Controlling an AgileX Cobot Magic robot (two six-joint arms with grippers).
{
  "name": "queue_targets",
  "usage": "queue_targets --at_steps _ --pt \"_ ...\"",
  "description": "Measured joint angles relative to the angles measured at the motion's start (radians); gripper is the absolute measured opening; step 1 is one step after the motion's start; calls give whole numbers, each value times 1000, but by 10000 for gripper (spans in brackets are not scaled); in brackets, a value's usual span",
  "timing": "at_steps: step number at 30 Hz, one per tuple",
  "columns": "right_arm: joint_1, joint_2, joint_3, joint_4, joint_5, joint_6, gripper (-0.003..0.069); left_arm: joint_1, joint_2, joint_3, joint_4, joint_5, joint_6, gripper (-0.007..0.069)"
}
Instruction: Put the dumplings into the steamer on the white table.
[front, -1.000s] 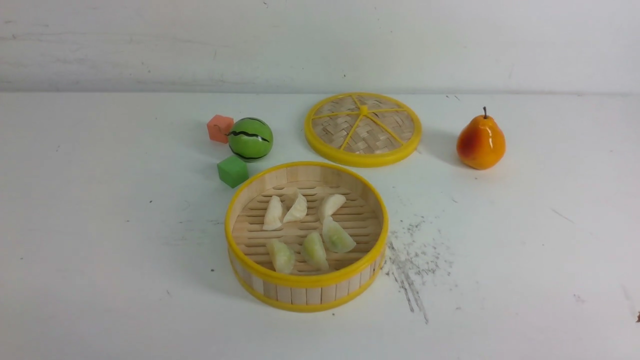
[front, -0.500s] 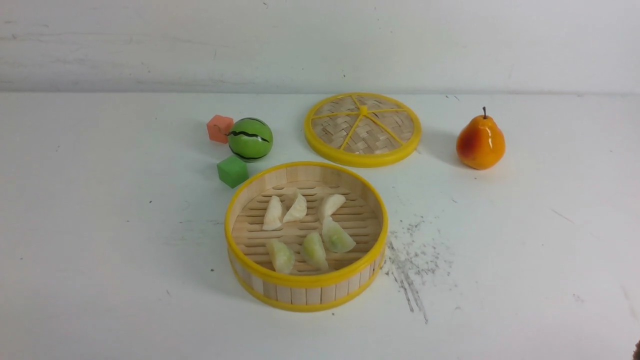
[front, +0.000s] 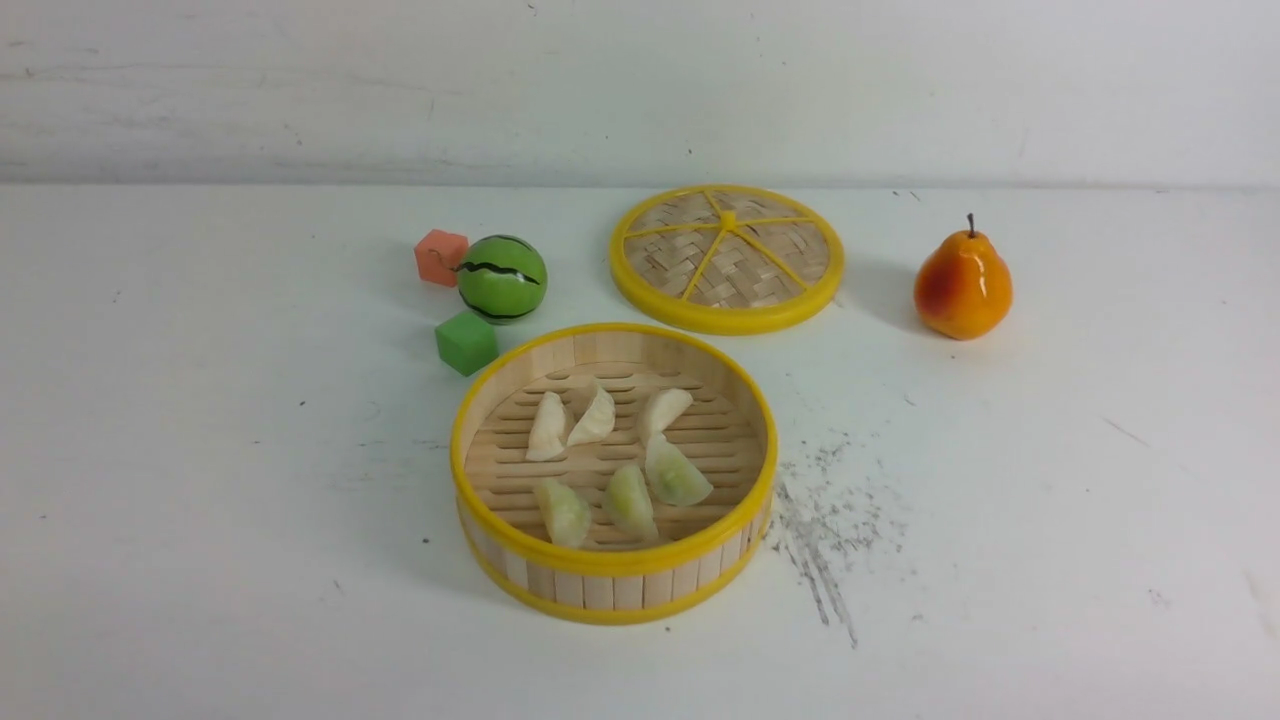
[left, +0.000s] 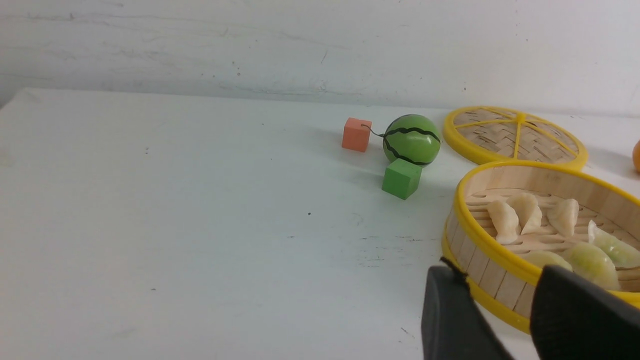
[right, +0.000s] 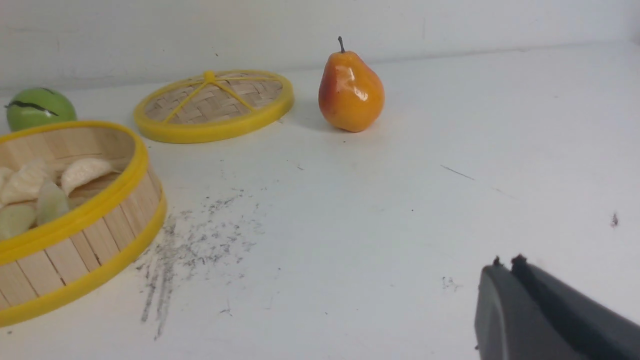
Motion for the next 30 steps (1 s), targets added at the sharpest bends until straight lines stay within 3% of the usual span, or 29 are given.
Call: queue_targets --at_steps 23,30 --pt "0 0 0 27 28 -1 33 0 0 0 0 0 0 237" --pt "0 0 -8 27 194 -6 31 0 0 0 0 0 0 237"
